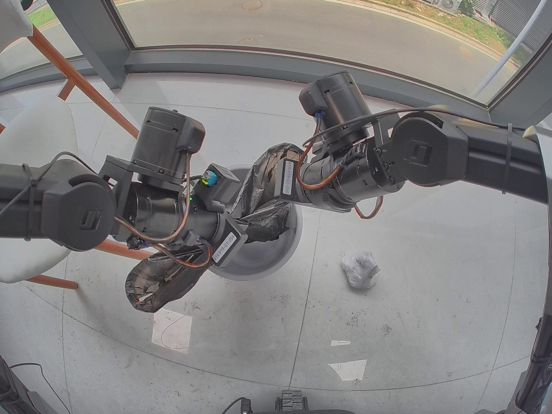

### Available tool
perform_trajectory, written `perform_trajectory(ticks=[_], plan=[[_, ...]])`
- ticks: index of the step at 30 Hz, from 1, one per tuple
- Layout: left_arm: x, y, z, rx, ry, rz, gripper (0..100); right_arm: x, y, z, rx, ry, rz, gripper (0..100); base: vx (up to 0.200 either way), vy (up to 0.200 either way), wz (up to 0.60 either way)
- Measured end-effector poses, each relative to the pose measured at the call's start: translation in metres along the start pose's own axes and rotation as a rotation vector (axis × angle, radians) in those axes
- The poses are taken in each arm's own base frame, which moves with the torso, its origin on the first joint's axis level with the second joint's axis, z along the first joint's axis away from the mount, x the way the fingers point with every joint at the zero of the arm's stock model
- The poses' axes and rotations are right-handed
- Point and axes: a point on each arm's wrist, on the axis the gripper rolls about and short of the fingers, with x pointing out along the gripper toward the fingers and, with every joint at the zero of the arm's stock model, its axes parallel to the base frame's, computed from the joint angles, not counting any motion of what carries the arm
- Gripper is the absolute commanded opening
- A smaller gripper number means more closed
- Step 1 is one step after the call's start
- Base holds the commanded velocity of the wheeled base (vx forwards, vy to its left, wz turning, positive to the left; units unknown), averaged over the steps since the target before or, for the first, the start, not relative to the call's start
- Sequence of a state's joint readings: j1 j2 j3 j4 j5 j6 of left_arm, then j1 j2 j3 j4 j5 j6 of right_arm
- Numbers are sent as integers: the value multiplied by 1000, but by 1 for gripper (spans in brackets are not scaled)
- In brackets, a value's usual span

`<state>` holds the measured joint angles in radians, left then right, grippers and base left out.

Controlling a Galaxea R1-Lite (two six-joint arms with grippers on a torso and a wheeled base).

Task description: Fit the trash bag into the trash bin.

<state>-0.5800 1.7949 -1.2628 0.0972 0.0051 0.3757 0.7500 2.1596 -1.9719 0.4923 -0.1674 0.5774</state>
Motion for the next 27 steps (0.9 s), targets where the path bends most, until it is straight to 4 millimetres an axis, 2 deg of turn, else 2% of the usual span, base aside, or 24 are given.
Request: perform_trajectory(ticks=[12,18,24,25,27], plan=[[39,-3,-3,-14,44,7,0,22,-37,14,7,2,-78,0,0,0,0],[57,-5,3,-39,40,8,0,38,-45,10,11,22,-106,0,0,0,0],[67,-16,6,-83,47,1,0,48,-48,6,10,40,-117,0,0,0,0],[68,-19,7,-85,48,0,100,49,-48,6,9,41,-117,0,0,0,0],[69,-21,8,-84,52,-3,100,50,-48,5,10,42,-118,0,0,0,0]])
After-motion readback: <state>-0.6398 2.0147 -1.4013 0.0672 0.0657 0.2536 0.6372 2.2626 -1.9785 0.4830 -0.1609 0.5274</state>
